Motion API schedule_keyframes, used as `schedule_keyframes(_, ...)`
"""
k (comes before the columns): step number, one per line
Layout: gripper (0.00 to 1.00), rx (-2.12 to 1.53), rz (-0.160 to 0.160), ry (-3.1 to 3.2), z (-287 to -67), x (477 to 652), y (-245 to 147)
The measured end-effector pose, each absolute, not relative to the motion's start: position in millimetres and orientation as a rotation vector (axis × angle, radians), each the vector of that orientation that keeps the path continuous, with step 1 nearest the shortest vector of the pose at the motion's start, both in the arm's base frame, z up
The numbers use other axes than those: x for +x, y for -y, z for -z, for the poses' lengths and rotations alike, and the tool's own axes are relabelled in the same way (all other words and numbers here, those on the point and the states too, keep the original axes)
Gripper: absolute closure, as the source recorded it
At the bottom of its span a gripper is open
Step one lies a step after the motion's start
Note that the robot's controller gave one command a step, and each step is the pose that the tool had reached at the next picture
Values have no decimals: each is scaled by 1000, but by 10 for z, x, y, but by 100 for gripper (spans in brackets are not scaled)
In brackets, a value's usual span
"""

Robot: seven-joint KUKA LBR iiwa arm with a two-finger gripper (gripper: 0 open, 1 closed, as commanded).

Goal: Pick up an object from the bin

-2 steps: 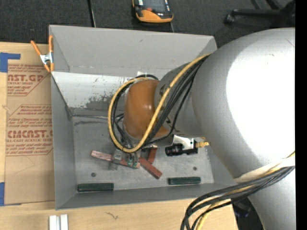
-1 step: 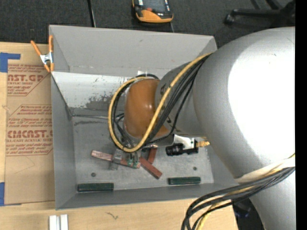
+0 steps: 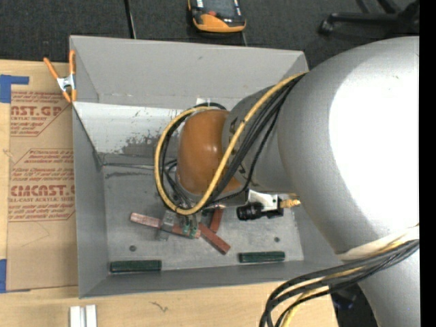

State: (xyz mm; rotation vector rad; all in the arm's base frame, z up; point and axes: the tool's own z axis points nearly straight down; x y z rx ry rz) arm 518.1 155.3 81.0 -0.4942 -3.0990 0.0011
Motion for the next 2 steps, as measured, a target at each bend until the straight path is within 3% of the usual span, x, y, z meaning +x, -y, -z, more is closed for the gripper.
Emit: schedule_keyframes(2,100,-494,0,3101,-1061,5182,-1555)
